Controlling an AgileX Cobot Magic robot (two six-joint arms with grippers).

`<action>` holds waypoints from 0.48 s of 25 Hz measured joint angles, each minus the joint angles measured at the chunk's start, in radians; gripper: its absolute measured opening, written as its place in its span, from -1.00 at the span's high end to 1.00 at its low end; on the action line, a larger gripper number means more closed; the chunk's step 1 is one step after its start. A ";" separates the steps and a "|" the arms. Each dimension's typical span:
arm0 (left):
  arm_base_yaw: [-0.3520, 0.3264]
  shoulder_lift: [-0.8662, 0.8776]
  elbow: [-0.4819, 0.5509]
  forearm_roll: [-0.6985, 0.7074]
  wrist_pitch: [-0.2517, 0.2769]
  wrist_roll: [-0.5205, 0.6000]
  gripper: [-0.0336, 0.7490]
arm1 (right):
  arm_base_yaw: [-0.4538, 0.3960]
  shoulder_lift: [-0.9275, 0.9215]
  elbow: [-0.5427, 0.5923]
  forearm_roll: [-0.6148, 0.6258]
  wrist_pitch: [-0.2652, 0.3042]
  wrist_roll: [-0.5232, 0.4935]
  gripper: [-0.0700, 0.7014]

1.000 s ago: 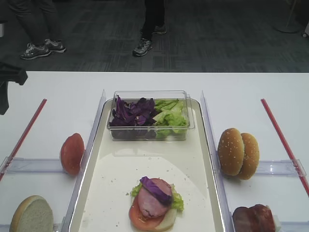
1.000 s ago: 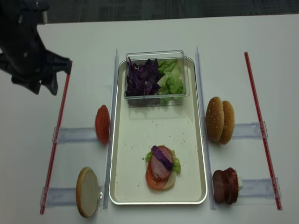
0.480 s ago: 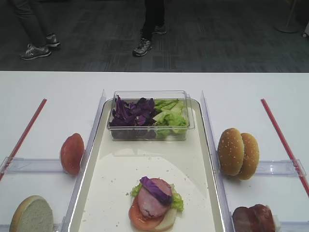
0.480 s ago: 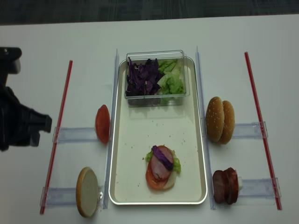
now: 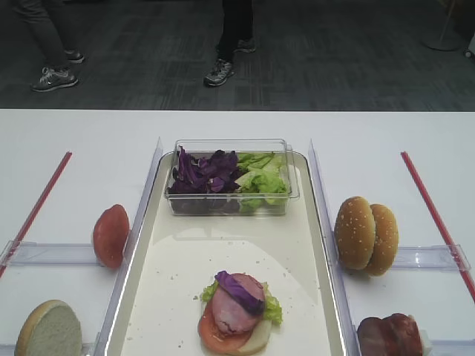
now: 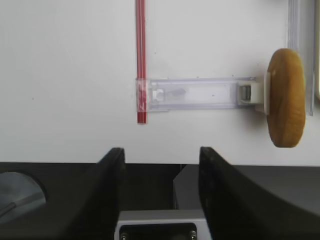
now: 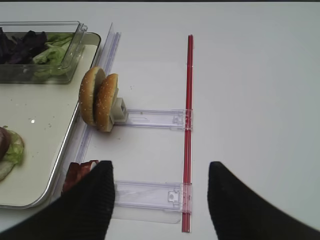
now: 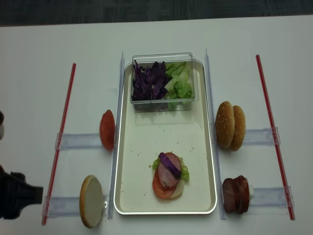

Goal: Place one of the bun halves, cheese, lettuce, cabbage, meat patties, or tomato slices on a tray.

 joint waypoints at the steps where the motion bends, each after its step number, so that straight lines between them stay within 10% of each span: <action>1: 0.000 -0.027 0.014 -0.002 0.000 0.000 0.11 | 0.000 0.000 0.000 0.000 0.000 0.000 -0.34; 12: 0.000 -0.266 0.103 -0.021 0.015 0.000 0.11 | 0.000 0.000 0.000 0.000 0.000 0.000 -0.34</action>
